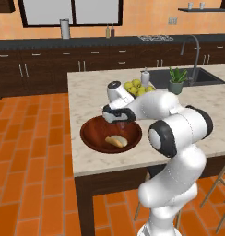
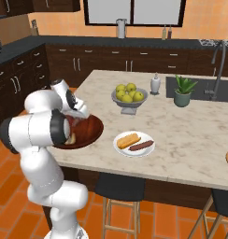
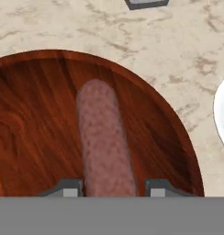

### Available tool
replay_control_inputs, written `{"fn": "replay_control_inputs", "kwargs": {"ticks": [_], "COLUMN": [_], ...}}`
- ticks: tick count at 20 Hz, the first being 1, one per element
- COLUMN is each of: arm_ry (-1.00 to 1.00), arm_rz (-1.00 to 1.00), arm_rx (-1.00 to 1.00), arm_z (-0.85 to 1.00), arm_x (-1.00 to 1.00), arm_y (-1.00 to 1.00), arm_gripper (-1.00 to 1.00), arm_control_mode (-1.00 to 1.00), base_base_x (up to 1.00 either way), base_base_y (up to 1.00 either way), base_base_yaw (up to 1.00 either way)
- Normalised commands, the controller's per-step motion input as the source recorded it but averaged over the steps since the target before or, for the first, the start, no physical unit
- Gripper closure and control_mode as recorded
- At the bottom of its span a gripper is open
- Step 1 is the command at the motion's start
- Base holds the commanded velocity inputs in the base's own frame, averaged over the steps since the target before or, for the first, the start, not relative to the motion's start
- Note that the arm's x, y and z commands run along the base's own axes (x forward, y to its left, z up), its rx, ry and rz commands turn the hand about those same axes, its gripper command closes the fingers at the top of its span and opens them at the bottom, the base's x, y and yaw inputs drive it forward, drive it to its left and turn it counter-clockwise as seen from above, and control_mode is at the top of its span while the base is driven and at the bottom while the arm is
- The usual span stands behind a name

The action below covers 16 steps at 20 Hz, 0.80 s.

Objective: Place one bun and one sausage from the bowl on each plate.

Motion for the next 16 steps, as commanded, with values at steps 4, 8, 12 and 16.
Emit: {"fn": "replay_control_inputs", "kwargs": {"ticks": [4,8,12,16], "arm_ry": [0.00,0.00,0.00,0.00], "arm_rz": [0.00,0.00,0.00,0.00], "arm_rx": [0.09,0.03,0.05,0.05], "arm_z": [1.00,0.94,0.25,0.11], "arm_x": [-0.31,-0.59,-1.00,-1.00], "arm_y": [-0.32,-0.48,-0.60,-0.51], "arm_gripper": [1.00,1.00,1.00,1.00], "arm_control_mode": [-1.00,-1.00,-1.00,-1.00], "base_base_x": [0.00,0.00,0.00,0.00], "base_base_y": [0.00,0.00,0.00,0.00], "base_base_yaw": [0.00,0.00,0.00,0.00]}}
